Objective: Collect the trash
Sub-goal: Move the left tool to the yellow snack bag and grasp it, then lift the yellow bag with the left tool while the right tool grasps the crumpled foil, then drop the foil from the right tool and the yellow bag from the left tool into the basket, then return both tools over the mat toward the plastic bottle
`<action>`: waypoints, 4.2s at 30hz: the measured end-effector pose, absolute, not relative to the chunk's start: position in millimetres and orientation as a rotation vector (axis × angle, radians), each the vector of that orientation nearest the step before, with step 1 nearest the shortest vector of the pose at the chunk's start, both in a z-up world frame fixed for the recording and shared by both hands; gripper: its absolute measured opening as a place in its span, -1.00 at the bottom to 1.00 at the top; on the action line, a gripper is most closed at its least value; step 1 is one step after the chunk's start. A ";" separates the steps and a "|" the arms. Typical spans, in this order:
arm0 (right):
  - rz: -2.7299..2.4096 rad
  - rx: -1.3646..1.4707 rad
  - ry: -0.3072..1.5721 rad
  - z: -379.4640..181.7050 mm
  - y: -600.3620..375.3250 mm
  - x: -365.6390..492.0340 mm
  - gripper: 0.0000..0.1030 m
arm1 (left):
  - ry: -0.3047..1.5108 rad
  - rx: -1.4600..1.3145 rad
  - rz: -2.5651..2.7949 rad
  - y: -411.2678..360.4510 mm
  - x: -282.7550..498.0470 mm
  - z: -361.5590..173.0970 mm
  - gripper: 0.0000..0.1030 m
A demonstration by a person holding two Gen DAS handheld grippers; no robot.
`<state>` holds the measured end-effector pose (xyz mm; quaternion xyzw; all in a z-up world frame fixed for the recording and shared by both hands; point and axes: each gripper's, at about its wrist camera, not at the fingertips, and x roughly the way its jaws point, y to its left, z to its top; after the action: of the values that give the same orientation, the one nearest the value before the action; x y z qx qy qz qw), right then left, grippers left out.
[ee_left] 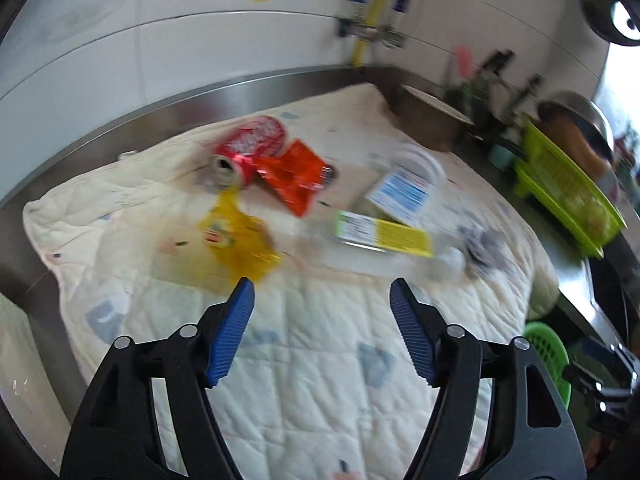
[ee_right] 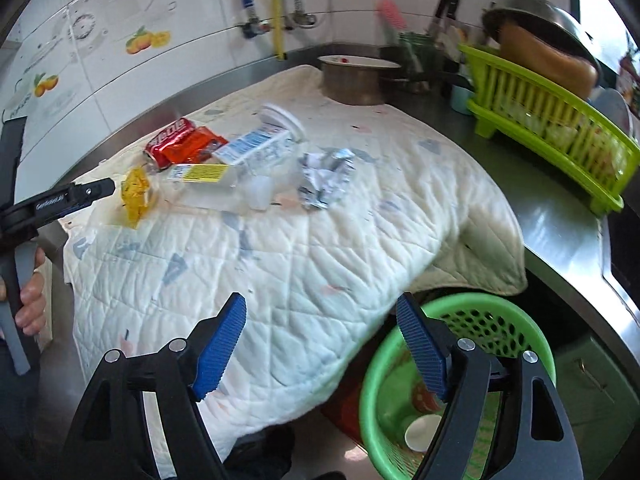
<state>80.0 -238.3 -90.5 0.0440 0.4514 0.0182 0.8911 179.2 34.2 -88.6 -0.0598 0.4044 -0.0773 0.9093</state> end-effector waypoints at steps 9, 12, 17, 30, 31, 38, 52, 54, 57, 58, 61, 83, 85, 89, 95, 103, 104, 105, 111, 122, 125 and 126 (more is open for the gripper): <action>0.126 0.046 0.928 -91.1 -202.7 123.5 0.52 | 0.913 -0.247 -0.022 82.3 233.7 -115.9 0.44; 0.138 0.033 0.931 -92.6 -198.1 138.6 0.52 | 0.951 -0.301 -0.013 86.9 248.3 -127.9 0.44; 0.132 0.062 0.937 -95.0 -203.5 162.4 0.53 | 1.006 -0.358 0.002 92.4 269.9 -147.8 0.44; 0.046 0.213 0.952 -111.3 -250.0 207.7 0.55 | 1.033 -0.429 -0.098 99.3 284.3 -165.6 -0.28; 0.047 0.225 0.953 -112.5 -252.0 210.5 0.55 | 1.031 -0.435 -0.105 101.2 284.1 -165.8 -0.31; 0.024 0.283 0.999 -136.9 -262.0 241.8 0.55 | 1.000 -0.416 -0.142 101.0 280.6 -156.5 -0.59; 0.001 0.328 1.039 -168.8 -262.5 262.3 -0.11 | 0.923 -0.426 -0.207 107.4 254.0 -118.4 -0.67; 0.001 0.327 1.026 -163.1 -263.1 255.3 -0.16 | 0.911 -0.423 -0.219 105.1 248.6 -112.4 -0.68; 0.004 0.333 1.005 -154.0 -265.9 241.8 -0.23 | 0.895 -0.407 -0.242 98.1 241.0 -103.0 -0.69; 0.004 0.337 0.997 -150.8 -267.6 236.3 -0.24 | 0.893 -0.408 -0.256 95.0 238.5 -100.1 -0.69; -0.002 0.346 0.970 -138.8 -273.8 214.3 -0.25 | 0.884 -0.395 -0.286 83.8 230.9 -92.0 -0.70; -0.344 0.372 0.970 -122.1 -391.6 -3.9 0.06 | 0.956 -0.204 -0.741 -119.8 150.3 -74.8 -0.71; -0.360 0.389 0.965 -120.9 -400.8 -18.4 0.11 | 0.978 -0.184 -0.779 -140.3 141.5 -79.2 -0.71; -0.387 0.389 0.950 -114.7 -411.6 -34.7 0.26 | 1.016 -0.122 -0.837 -179.5 122.7 -90.1 -0.71; -0.408 0.392 0.906 -100.1 -421.2 -58.6 0.35 | 1.093 -0.063 -0.900 -228.9 100.7 -112.9 -0.71; -0.428 0.404 0.852 -84.8 -426.9 -81.7 0.41 | 1.169 -0.006 -0.904 -265.1 89.2 -137.8 -0.59; -0.430 0.405 0.849 -83.5 -427.4 -83.5 0.41 | 1.176 -0.001 -0.901 -266.6 88.9 -139.4 -0.50; -0.432 0.407 0.845 -82.6 -427.6 -85.2 0.41 | 1.186 0.004 -0.894 -268.0 87.9 -142.0 -0.36; -0.423 0.415 0.835 -80.2 -426.9 -89.0 0.43 | 1.200 0.018 -0.895 -267.4 82.8 -146.6 -0.17; -0.374 0.399 0.818 -74.3 -412.8 -74.1 0.49 | 1.169 -0.007 -0.885 -244.6 84.4 -133.6 0.01; -0.355 0.389 0.816 -72.6 -407.0 -66.9 0.50 | 1.156 -0.025 -0.868 -233.4 88.0 -128.1 0.04; -0.346 0.387 0.815 -72.2 -404.9 -63.7 0.50 | 1.153 -0.030 -0.860 -229.7 89.1 -127.0 0.07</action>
<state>-63.7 -404.9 -72.2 0.1860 0.3919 -0.1662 0.8856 89.1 -229.7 -127.0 -0.0139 0.5281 -0.3937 0.7523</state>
